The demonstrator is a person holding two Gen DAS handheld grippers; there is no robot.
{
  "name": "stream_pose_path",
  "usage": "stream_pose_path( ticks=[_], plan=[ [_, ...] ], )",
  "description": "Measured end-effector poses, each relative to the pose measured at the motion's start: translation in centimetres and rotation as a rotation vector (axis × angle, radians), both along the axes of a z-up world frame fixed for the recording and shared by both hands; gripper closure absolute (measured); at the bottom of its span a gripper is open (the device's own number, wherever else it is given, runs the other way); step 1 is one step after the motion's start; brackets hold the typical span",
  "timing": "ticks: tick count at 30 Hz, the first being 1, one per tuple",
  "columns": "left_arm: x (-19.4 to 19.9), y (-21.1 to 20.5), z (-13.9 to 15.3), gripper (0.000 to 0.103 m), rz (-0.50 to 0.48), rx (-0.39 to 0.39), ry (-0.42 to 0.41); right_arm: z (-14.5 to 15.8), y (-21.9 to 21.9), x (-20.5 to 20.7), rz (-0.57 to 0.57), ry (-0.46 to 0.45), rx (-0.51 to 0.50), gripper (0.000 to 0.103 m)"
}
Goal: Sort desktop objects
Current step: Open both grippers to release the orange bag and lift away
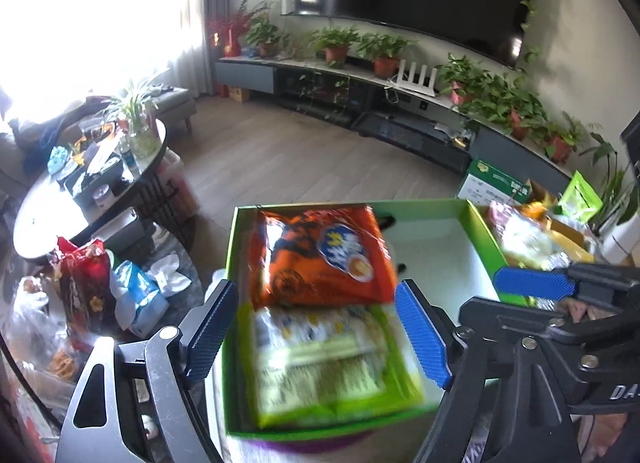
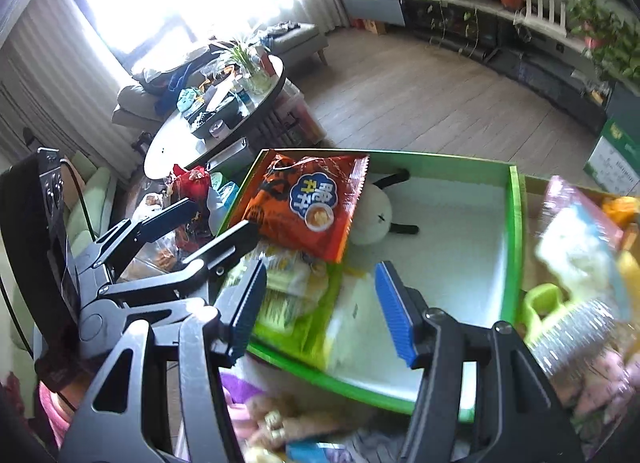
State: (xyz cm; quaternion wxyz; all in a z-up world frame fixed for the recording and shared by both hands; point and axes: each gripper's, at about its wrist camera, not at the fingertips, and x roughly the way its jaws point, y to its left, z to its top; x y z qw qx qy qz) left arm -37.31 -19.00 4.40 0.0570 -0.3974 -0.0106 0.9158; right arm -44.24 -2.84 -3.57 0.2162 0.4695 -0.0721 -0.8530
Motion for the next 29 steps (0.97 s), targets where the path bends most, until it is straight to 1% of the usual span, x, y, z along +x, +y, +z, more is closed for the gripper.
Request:
stream_pose_path(
  ticks=[2, 5, 9, 14, 16, 19, 26, 29],
  plan=[
    [0.8, 0.7, 0.1, 0.020, 0.004, -0.013, -0.016, 0.9, 0.5, 1.7, -0.003, 0.044, 0.038, 0.046],
    [1.8, 1.2, 0.1, 0.020, 0.014, 0.007, -0.037, 1.6, 1.1, 3.5, -0.019, 0.058, 0.093, 0.046],
    [2.8, 1.6, 0.2, 0.020, 0.038, 0.008, -0.051, 1.8, 2.2, 4.9, -0.017, 0.037, 0.093, 0.046],
    [4.2, 2.4, 0.7, 0.019, 0.040, -0.045, -0.048, 2.1, 2.6, 6.2, -0.018, 0.034, 0.097, 0.046],
    [4.6, 2.5, 0.9, 0.020, 0.039, -0.051, -0.050, 2.1, 2.3, 6.9, -0.016, 0.023, 0.097, 0.046],
    [5.3, 2.6, 1.2, 0.019, 0.034, -0.033, -0.041, 2.0, 2.3, 7.6, -0.016, 0.010, 0.088, 0.045],
    [6.2, 3.0, 2.0, 0.020, 0.019, 0.001, -0.018, 2.4, 2.6, 8.8, -0.015, 0.015, 0.099, 0.045],
    [6.4, 3.2, 2.3, 0.019, 0.018, 0.008, -0.017, 2.6, 2.8, 9.2, -0.020, 0.023, 0.099, 0.043]
  ],
)
